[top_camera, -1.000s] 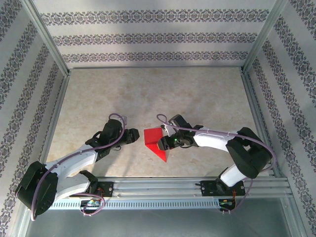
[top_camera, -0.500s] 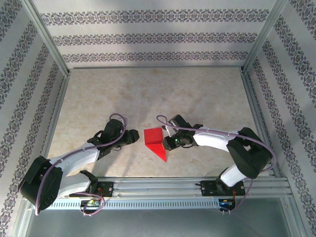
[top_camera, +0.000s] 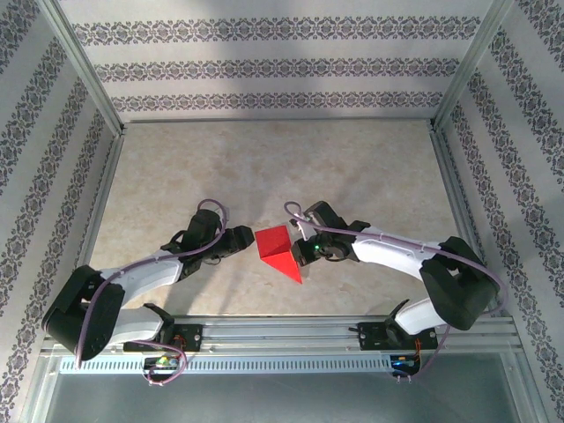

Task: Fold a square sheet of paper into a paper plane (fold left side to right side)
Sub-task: Perform the fourth fold on the wing at the bottom-center of the table.

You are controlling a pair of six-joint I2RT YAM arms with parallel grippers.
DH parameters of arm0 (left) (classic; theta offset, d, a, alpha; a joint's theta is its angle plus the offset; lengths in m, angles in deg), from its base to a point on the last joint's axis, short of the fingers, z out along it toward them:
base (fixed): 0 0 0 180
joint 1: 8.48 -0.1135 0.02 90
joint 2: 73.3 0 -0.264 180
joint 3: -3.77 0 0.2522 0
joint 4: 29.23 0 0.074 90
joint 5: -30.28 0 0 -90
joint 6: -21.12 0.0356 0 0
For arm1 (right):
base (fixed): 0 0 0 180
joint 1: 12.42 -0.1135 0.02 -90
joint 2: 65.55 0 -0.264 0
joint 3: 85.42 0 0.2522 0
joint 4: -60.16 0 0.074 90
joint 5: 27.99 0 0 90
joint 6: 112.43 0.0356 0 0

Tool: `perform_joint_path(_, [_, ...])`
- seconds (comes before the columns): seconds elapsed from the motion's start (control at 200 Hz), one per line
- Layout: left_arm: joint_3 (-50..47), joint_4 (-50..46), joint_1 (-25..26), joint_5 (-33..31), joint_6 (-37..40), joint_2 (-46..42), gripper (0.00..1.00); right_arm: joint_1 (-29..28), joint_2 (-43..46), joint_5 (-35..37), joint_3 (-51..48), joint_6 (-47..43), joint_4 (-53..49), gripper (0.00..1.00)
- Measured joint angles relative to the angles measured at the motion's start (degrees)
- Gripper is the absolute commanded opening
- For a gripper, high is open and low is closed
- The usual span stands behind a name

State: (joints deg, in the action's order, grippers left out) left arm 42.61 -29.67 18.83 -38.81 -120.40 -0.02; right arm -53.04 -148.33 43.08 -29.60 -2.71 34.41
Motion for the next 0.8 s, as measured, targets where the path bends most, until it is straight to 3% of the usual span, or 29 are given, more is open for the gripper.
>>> perform_joint_path(0.355, [1.44, 7.72, -0.07, 6.34, -3.34, 10.69, 0.54, 2.27, 6.12, -1.27, -3.04, 1.33, 0.85, 0.0])
perform_joint_path(0.799, [3.69, 15.98, -0.04, 11.67, -6.75, 18.36, 0.29, 2.67, 6.78, -2.58, -4.63, 2.47, 2.14, 0.0])
